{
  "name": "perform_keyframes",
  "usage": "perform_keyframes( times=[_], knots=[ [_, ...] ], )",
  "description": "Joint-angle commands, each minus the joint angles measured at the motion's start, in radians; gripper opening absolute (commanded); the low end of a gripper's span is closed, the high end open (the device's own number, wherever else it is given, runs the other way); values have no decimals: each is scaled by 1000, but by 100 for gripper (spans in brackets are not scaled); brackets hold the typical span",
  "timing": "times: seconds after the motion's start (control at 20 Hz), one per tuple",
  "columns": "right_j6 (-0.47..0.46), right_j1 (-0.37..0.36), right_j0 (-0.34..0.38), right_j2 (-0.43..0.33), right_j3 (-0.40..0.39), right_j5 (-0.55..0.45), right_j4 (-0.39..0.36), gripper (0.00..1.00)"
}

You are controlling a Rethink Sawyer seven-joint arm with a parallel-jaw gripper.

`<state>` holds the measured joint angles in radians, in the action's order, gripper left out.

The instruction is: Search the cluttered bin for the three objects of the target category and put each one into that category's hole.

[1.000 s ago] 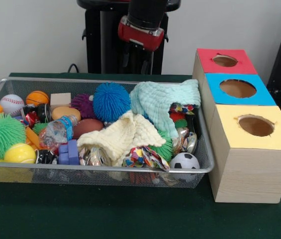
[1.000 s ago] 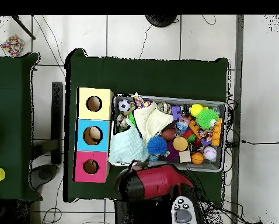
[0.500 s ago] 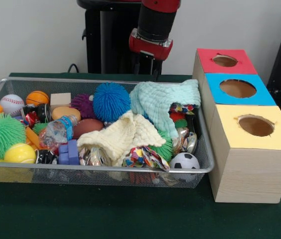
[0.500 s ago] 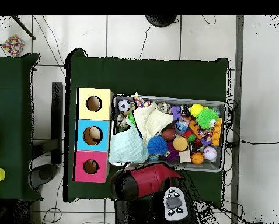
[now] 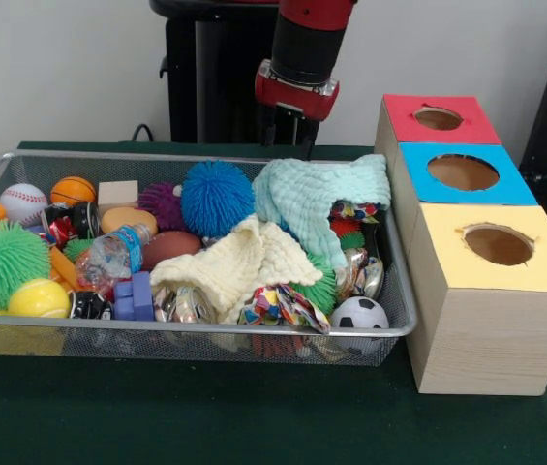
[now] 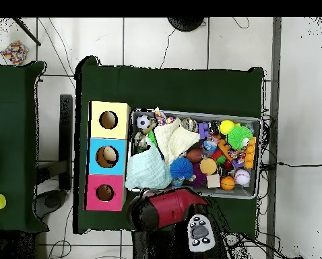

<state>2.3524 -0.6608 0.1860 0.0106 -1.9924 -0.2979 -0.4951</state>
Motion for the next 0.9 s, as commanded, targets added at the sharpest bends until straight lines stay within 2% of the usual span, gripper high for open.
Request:
perform_keyframes(
  times=[0.05,0.4,0.9],
  knots=[
    [-12,-29,40,-130,112,-62,64,100],
    [-48,-48,79,-184,148,-135,107,100],
    [5,8,39,-142,260,-174,123,100]
  ],
)
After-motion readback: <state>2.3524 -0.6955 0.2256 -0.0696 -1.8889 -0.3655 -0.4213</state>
